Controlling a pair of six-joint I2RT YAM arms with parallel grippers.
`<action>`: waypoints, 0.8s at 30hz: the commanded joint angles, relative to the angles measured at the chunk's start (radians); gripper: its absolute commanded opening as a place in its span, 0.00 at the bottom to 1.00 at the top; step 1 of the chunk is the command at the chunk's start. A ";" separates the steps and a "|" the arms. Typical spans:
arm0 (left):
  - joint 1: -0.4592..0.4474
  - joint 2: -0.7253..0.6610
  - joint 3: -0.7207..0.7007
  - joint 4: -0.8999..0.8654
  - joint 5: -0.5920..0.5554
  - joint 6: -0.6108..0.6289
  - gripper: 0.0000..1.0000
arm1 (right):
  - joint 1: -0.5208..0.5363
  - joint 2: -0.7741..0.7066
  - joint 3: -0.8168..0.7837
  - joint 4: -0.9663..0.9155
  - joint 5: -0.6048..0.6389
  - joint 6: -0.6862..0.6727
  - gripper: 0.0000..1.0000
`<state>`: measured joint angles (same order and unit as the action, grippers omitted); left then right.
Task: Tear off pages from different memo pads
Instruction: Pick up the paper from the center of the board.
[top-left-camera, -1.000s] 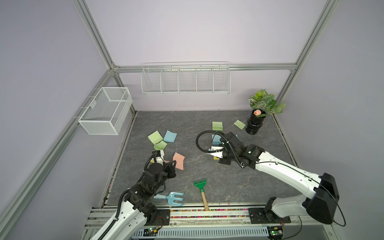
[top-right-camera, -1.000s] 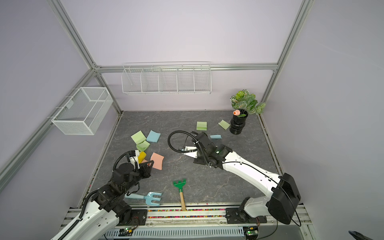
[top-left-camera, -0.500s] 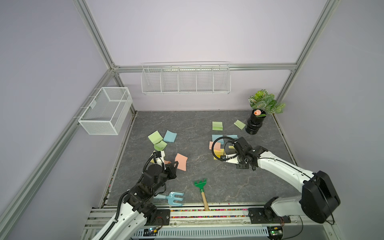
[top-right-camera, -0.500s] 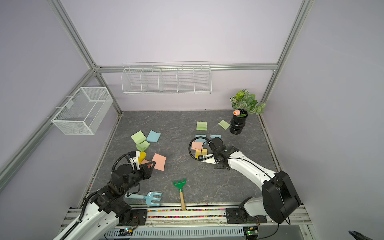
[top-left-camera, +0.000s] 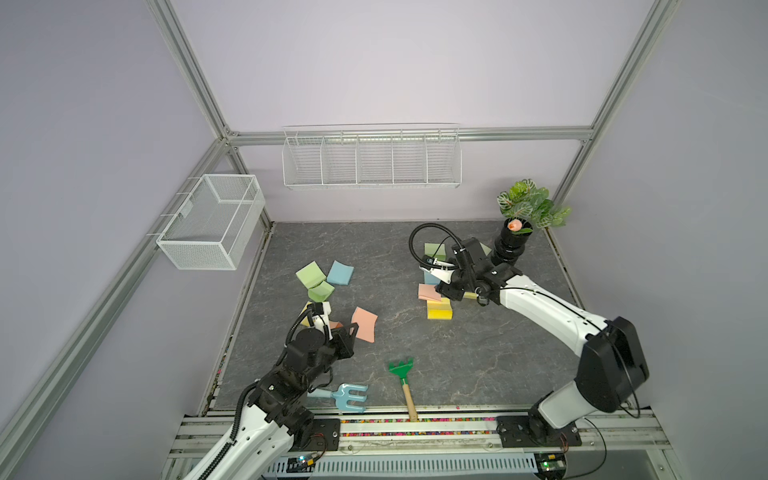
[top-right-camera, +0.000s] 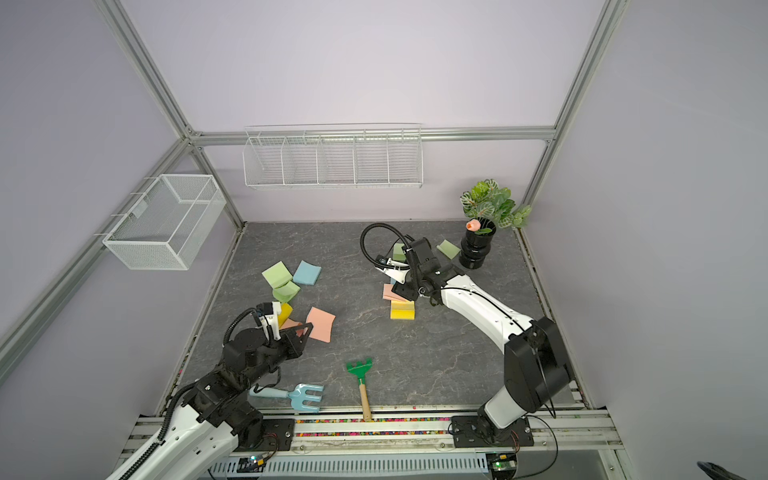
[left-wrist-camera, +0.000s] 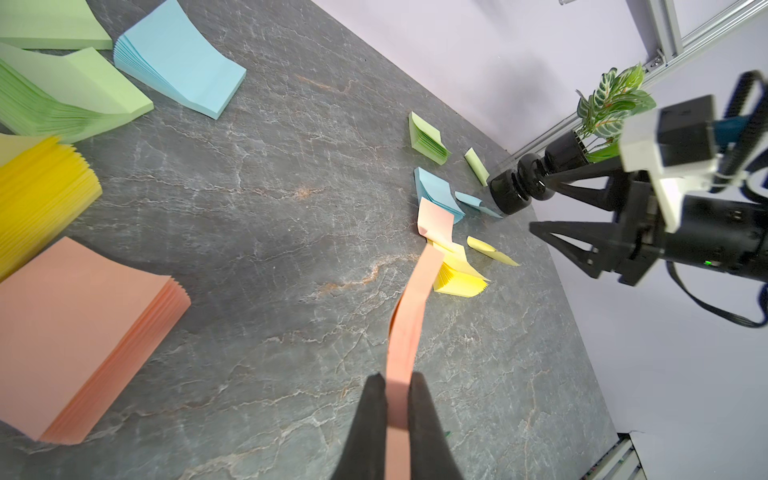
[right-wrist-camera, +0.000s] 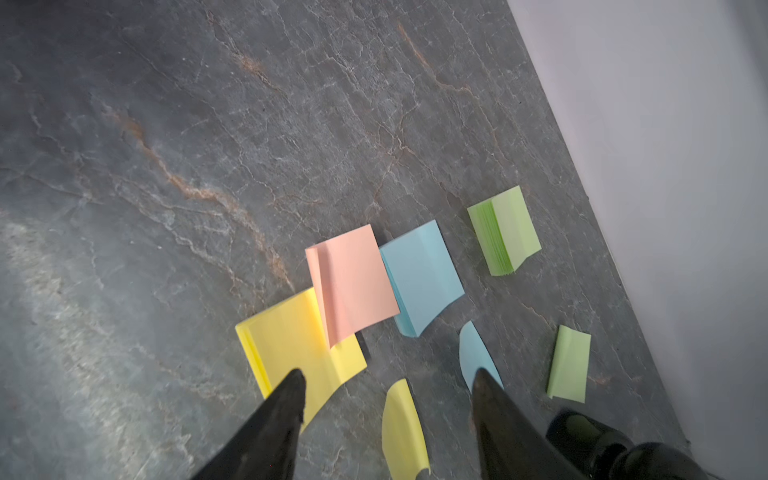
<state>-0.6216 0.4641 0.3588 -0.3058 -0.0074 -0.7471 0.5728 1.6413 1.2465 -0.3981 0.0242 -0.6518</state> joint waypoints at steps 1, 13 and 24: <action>0.003 -0.008 0.000 -0.007 -0.026 0.003 0.00 | 0.006 0.100 0.041 0.002 -0.032 -0.035 0.65; 0.003 0.015 0.003 -0.009 -0.033 0.009 0.00 | 0.007 0.347 0.202 -0.124 -0.069 -0.078 0.62; 0.003 0.013 0.003 -0.011 -0.038 0.008 0.00 | 0.009 0.415 0.282 -0.246 -0.108 -0.087 0.48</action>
<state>-0.6216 0.4789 0.3588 -0.3161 -0.0292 -0.7467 0.5766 2.0331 1.5059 -0.5774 -0.0521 -0.7334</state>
